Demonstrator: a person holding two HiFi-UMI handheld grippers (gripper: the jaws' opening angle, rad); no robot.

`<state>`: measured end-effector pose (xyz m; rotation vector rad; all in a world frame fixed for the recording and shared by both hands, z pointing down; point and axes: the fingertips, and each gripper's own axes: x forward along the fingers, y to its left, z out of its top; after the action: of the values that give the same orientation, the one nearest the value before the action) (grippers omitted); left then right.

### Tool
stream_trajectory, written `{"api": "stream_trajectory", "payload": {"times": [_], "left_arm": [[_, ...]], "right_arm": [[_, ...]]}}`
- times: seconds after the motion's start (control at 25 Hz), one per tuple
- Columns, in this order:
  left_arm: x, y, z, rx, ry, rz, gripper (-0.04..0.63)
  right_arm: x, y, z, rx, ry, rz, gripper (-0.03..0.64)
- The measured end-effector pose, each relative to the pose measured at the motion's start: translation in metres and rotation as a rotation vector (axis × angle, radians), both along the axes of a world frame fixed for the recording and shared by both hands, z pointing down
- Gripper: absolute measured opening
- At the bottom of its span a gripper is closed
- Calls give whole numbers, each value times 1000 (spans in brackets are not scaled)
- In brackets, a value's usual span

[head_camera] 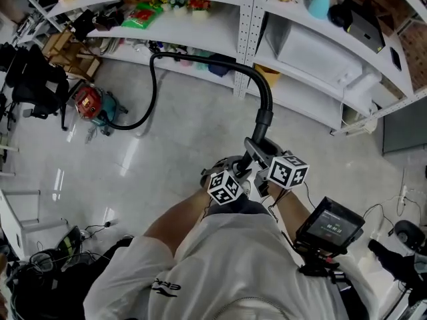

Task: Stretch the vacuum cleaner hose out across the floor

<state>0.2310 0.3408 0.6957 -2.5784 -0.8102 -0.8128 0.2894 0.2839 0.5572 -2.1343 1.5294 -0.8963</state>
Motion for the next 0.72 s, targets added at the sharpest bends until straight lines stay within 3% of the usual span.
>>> {"api": "stream_trajectory", "payload": {"times": [0.44, 0.72], "left_arm": [[-5, 39, 17, -7, 0, -11, 161], [-1, 108, 9, 2, -8, -63, 161]], "right_arm": [[-7, 37, 17, -14, 3, -18, 186], [-5, 104, 9, -21, -1, -74, 186]]}}
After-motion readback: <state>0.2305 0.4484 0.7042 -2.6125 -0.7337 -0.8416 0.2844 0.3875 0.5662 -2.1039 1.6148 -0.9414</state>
